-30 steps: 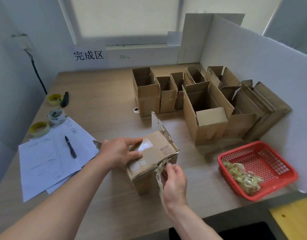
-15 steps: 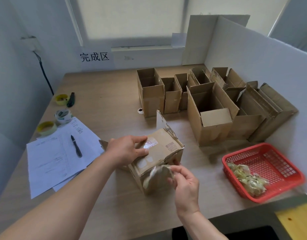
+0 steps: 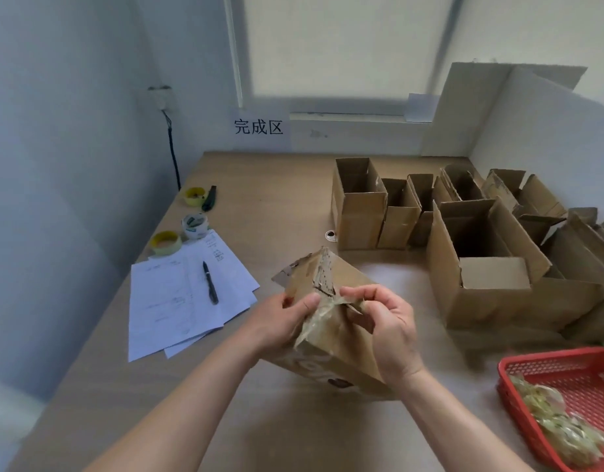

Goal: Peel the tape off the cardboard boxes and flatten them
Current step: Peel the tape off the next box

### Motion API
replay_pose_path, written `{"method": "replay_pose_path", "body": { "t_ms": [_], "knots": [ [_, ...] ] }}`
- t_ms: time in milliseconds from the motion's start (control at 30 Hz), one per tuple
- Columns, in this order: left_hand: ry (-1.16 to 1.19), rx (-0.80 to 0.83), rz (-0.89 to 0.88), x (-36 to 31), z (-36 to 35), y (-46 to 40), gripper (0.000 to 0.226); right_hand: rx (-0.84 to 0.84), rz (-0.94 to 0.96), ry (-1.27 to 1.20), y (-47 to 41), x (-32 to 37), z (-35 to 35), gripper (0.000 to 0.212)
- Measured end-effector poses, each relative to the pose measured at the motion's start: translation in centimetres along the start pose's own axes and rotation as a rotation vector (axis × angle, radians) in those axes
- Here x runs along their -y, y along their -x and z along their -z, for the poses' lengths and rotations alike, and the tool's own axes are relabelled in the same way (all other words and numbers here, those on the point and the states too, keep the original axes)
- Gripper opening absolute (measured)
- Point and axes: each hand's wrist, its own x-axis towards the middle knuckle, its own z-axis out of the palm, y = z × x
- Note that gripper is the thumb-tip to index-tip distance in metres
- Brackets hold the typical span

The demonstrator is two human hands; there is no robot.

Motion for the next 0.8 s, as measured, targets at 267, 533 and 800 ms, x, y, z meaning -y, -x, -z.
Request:
{"method": "replay_pose_path", "body": {
  "t_ms": [267,533,800],
  "knots": [
    [0.200,-0.151,0.093,3.2,2.0,1.3,0.094,-0.176,-0.200,0.230,-1.8,-2.4,-1.7,0.015],
    [0.329,-0.182,0.132,4.7,1.8,1.6,0.068,-0.099,-0.342,-0.004,-2.9,-1.5,-4.8,0.017],
    [0.387,-0.173,0.152,6.0,2.1,1.1,0.048,0.066,-0.088,0.169,-0.6,-2.3,-6.4,0.053]
  ]
}}
